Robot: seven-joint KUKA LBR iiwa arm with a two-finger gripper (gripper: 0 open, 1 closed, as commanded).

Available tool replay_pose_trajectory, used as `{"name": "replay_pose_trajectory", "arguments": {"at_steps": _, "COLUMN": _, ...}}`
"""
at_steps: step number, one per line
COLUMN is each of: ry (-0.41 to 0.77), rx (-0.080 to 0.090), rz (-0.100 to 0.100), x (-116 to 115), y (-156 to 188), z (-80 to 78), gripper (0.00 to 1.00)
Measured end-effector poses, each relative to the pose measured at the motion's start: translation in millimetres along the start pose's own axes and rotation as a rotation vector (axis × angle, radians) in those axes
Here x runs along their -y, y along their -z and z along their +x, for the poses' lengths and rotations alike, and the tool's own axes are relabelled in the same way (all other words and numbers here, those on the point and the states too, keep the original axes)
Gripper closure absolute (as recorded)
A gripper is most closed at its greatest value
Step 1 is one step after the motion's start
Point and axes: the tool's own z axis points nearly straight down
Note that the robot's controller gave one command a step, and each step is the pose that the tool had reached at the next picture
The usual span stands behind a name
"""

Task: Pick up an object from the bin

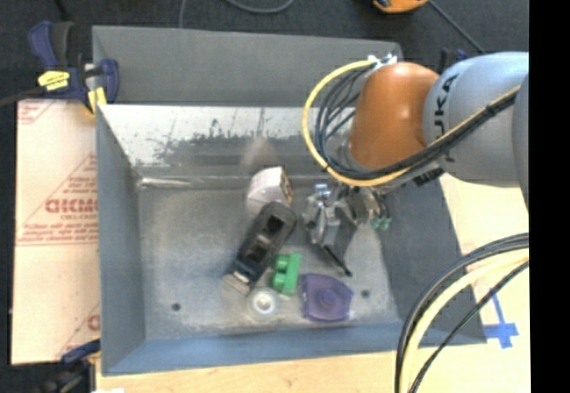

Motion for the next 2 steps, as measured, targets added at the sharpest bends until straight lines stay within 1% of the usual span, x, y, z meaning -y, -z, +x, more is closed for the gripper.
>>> {"name": "replay_pose_trajectory", "arguments": {"at_steps": 1, "ry": 0.006, "rx": -0.004, "rz": -0.001, "x": 1, "y": 6, "z": 5.4, "gripper": 1.0}}
{"name": "replay_pose_trajectory", "arguments": {"at_steps": 2, "ry": 0.061, "rx": -0.005, "rz": -0.001, "x": 5, "y": 34, "z": 32.1, "gripper": 1.0}}
